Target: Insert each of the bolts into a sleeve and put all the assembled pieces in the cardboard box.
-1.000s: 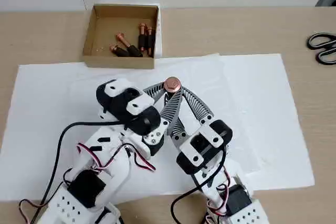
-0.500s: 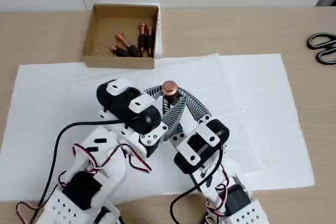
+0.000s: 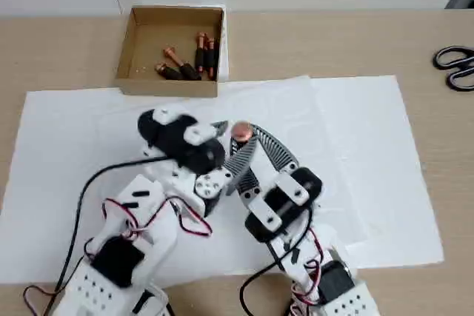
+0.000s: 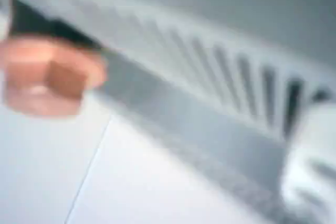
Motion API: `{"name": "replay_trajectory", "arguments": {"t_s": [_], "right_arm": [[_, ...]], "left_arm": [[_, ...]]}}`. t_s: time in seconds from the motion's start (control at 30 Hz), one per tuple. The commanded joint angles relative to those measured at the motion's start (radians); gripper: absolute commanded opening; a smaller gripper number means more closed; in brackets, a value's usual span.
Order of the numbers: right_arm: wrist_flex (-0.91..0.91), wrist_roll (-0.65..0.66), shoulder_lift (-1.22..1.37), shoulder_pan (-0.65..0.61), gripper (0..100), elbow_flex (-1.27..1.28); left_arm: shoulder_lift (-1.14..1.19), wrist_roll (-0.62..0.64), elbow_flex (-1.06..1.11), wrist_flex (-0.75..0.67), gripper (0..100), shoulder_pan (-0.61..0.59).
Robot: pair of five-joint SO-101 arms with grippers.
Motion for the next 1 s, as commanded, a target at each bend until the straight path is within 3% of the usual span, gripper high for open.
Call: {"name": "replay_trajectory", "arguments": {"t_s": [0.0, 0.37, 0.73, 0.97], "right_arm": [[0.001, -0.002, -0.019, -0.005, 0.4, -0.029], [0.001, -0.002, -0.019, -0.005, 0.4, -0.029], [0.001, -0.002, -0.018, -0.004, 0.4, -0.025], [0.001, -0.002, -0.016, -0.004, 0.4, -0.023]], "left_arm": [[-0.002, -0.003, -0.008, 0.002, 16, -0.075], [-0.009, -0.031, -0.081, -0.003, 16, -0.087], [-0.008, -0.029, -0.220, 0.002, 16, 0.075], [-0.011, -0.029, -0.320, -0.008, 16, -0.003]]}}
